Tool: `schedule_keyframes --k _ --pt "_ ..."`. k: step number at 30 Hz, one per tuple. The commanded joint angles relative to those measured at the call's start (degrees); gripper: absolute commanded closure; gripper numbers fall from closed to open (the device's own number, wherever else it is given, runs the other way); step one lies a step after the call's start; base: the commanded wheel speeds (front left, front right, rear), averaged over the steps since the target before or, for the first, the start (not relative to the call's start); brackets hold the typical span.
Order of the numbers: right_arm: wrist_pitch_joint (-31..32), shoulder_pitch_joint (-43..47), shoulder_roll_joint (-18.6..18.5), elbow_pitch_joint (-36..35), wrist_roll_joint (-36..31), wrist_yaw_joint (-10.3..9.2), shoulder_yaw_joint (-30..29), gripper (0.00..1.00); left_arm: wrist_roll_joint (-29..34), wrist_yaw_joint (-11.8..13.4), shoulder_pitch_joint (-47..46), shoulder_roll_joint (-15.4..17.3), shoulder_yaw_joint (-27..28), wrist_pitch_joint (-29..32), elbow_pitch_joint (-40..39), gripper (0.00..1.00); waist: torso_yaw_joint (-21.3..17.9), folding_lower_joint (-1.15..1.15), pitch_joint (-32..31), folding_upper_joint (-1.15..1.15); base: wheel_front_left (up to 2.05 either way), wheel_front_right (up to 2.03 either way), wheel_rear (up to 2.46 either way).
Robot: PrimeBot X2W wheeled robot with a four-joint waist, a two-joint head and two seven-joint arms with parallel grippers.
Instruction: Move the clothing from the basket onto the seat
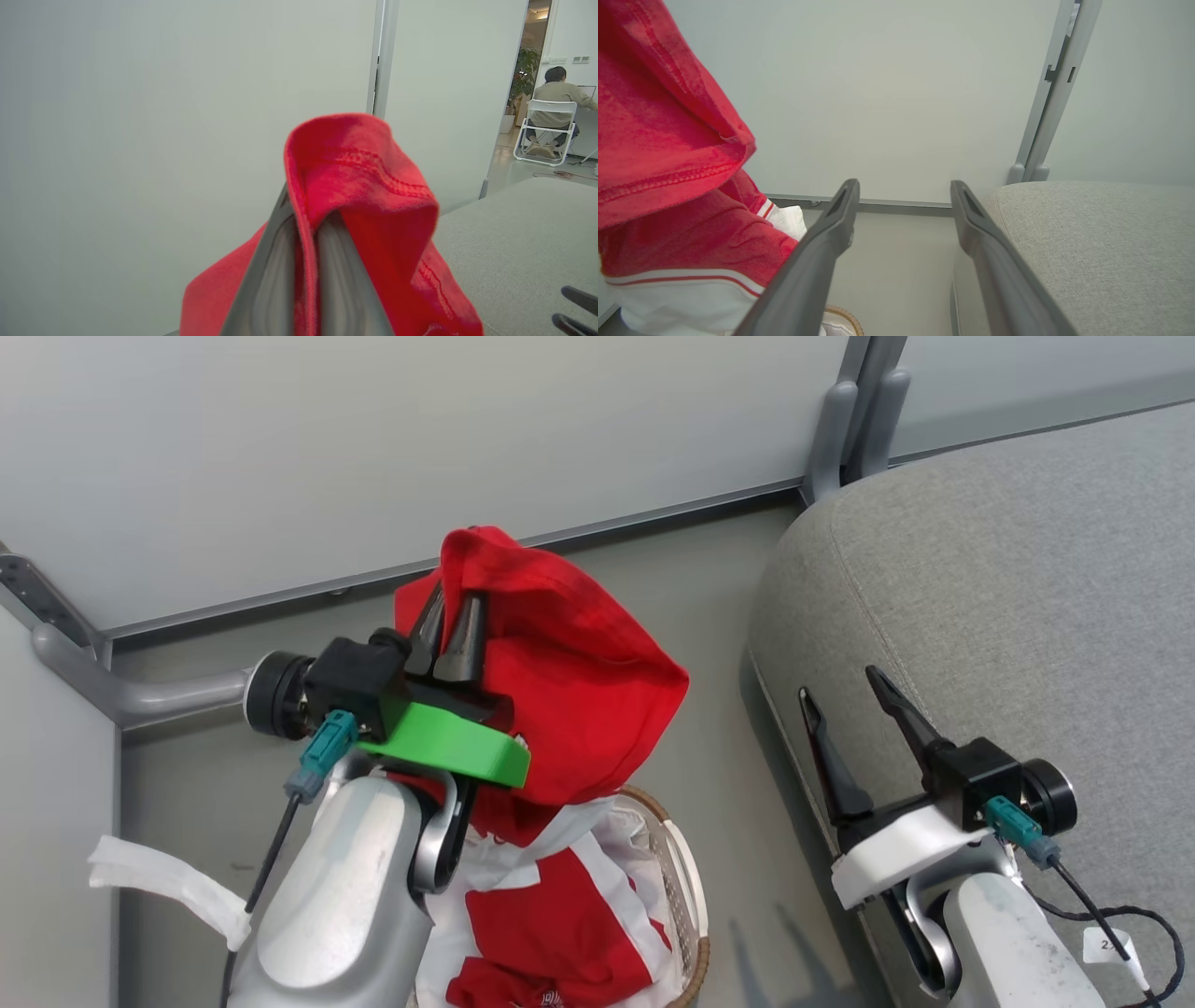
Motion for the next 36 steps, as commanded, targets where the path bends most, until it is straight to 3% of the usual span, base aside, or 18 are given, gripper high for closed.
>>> schedule_keyframes --k 1,8,18,36 --pt "-0.12 1.26 -0.23 0.36 -0.2 -0.06 0.34 0.0 -0.83 0.4 -1.49 0.11 -0.16 0.01 -0.8 1.0 0.28 0.0 -0.59 0.0 0.0 0.0 0.0" --pt "-0.12 2.6 -0.25 2.49 -1.28 -0.06 5.1 0.0 -2.73 0.89 -3.78 0.12 -2.69 0.01 -1.2 1.0 0.78 0.0 -1.55 0.0 0.0 0.0 0.0" --pt "-0.12 -1.07 -3.98 6.32 0.69 -0.06 20.41 0.0 -4.23 1.86 -4.32 0.13 -6.19 0.01 -0.77 1.0 2.3 0.0 -1.47 0.0 0.0 0.0 0.0" --pt "-0.12 -19.0 -7.66 13.07 3.65 -0.06 38.57 0.0 -7.17 1.47 -5.51 0.12 -14.56 0.01 -0.73 1.0 6.01 0.0 -0.6 0.0 0.0 0.0 0.0"
